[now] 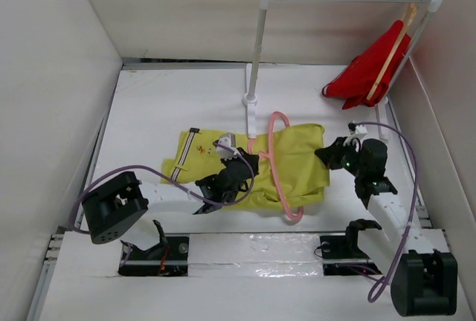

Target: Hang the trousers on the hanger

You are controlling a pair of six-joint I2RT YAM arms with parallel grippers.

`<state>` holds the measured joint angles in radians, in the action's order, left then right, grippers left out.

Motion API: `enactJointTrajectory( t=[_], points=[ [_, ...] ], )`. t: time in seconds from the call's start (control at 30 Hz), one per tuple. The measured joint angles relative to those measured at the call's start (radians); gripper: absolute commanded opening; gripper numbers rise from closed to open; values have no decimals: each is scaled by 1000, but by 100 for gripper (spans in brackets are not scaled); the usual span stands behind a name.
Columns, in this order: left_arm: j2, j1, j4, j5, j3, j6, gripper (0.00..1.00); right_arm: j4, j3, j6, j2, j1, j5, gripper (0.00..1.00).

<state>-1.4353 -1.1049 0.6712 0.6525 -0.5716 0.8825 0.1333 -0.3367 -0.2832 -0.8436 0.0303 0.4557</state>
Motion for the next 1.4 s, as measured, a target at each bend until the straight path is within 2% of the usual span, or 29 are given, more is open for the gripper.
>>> enactJointTrajectory(
  t=[0.27, 0.43, 0.7, 0.9, 1.27, 1.33, 1.37, 1.4],
  points=[
    [83, -28, -68, 22, 91, -13, 0, -23, -55, 3, -75, -186, 42, 0],
    [133, -33, -127, 22, 105, -17, 0, -14, -79, -28, -171, -235, 62, 0],
    [302, -33, -300, 42, 101, -72, 0, 6, -173, -47, -187, -293, 55, 0],
    [312, -32, -393, 34, 39, -134, 0, 61, -202, -55, -261, -298, 66, 0],
    [268, -33, -460, 18, -135, -277, 0, 132, -113, -57, -281, -297, 38, 0],
    [260, -33, -473, 13, -167, -302, 0, 143, -91, -58, -291, -294, 35, 10],
    [256, -35, -478, 7, -181, -311, 0, 145, -83, -60, -296, -291, 34, 19],
    [253, -35, -483, 0, -192, -319, 0, 145, -76, -63, -298, -289, 34, 40]
  ],
)
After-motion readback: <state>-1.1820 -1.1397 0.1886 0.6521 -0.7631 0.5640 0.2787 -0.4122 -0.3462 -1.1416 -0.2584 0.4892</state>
